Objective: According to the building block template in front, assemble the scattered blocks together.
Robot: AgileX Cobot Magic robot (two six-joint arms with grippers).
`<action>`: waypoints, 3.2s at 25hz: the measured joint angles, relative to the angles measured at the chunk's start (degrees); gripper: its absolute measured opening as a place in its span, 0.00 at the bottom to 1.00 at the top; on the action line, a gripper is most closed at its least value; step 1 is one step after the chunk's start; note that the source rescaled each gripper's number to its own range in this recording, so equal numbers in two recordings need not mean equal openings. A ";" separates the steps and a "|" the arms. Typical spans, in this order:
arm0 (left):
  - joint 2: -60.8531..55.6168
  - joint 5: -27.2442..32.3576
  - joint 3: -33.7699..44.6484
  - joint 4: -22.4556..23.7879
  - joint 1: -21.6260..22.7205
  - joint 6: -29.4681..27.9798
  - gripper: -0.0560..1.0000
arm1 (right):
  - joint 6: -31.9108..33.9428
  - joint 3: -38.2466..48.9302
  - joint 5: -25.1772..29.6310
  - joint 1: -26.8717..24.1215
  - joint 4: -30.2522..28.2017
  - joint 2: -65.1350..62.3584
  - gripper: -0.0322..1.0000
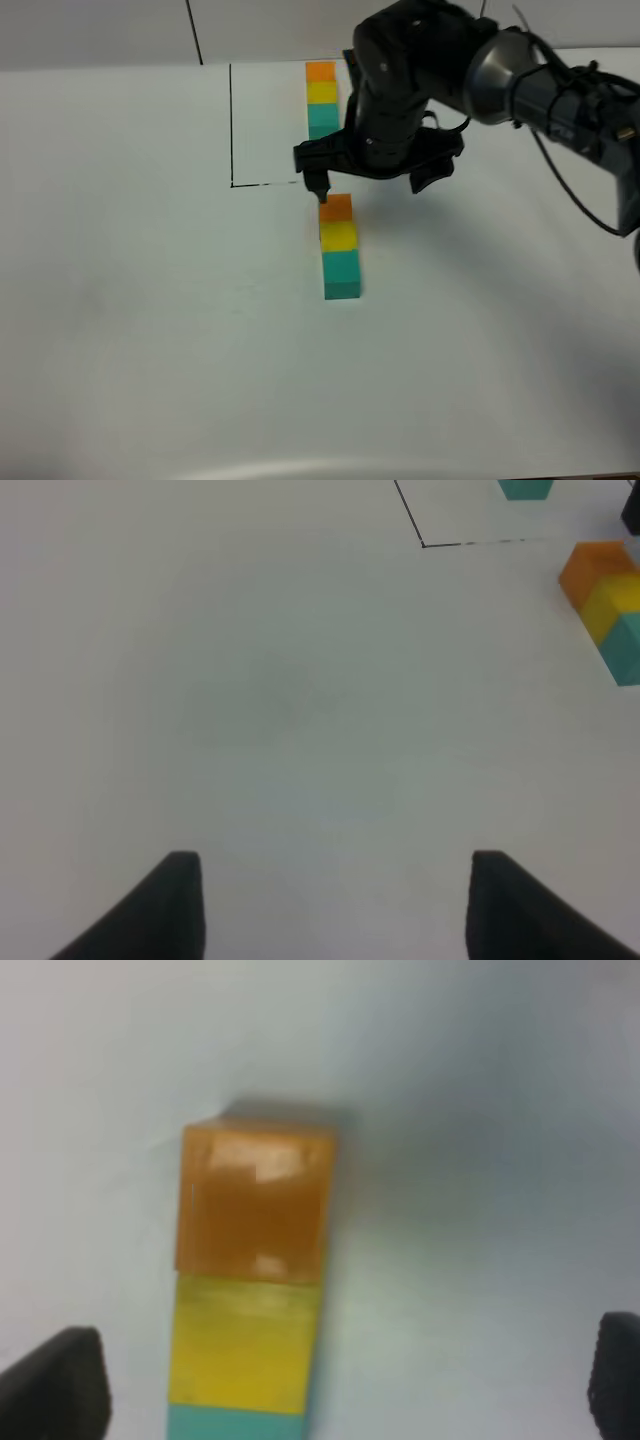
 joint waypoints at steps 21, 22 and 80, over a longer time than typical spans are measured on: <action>0.00 0.00 0.00 0.00 0.00 0.00 0.29 | -4.93 51.14 -16.89 -18.14 -1.76 -71.60 0.94; 0.00 0.00 0.00 0.00 0.00 0.00 0.29 | -4.93 52.07 -15.45 -18.14 -2.00 -75.05 0.94; 0.00 0.00 0.00 0.00 0.00 0.00 0.29 | -16.85 73.90 2.16 -30.89 -3.48 -123.33 0.77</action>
